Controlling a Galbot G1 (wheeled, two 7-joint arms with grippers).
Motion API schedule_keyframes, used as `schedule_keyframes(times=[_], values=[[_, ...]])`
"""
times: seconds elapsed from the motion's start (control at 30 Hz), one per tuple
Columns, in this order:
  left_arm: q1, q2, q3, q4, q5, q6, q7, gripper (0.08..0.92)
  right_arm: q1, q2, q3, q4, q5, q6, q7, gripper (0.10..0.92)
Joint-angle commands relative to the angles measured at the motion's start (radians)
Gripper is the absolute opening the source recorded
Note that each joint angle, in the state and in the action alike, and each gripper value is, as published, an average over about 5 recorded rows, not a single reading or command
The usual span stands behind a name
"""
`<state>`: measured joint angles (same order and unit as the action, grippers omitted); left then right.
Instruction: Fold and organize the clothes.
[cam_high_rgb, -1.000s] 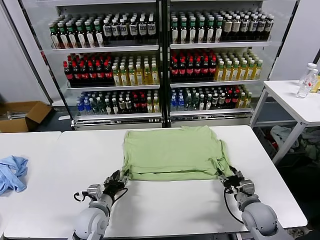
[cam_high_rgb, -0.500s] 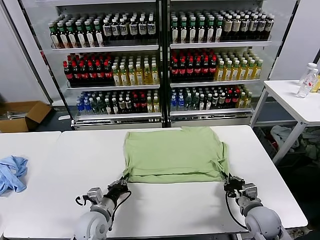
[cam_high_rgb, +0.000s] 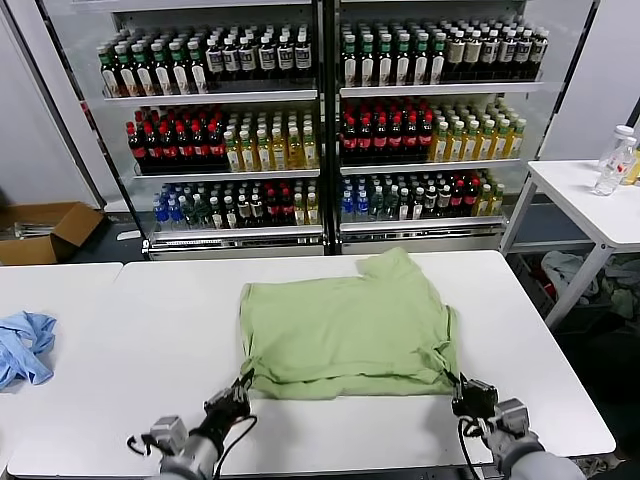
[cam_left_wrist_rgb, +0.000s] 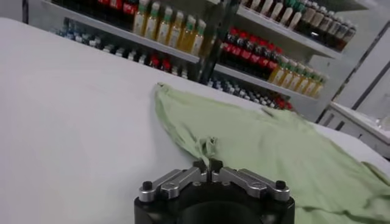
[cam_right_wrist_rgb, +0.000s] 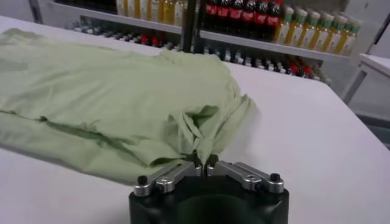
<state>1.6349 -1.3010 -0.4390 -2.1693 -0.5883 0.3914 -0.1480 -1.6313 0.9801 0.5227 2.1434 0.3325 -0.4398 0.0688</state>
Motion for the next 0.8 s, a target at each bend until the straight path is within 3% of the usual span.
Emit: schedule_keyframes(times=[0.03,0.2,0.43,0.63,0.8], values=[[0.298,-0.022,-0.048,-0.215,0.186,0.027,-0.021,0.091,-0.19,0.015,0.048,0.161,-0.092,-0.034,0.005,0.138],[0.271,-0.014,-0.103,-0.2,0.187,0.037,-0.018,0.111,-0.157,0.005,0.048,0.171,-0.088,-0.026,0.004,0.232],[0.102,0.043,-0.194,-0.153,0.071,0.007,-0.021,0.299,-0.018,-0.035,0.078,0.169,0.045,0.039,0.043,0.431],[-0.12,0.106,-0.163,-0.022,-0.066,0.0,-0.075,0.472,0.346,-0.064,-0.027,-0.01,0.197,-0.036,0.088,0.604],[-0.361,0.126,-0.072,0.127,-0.116,0.024,-0.109,0.611,0.687,-0.055,-0.212,-0.294,0.244,-0.093,0.107,0.75]])
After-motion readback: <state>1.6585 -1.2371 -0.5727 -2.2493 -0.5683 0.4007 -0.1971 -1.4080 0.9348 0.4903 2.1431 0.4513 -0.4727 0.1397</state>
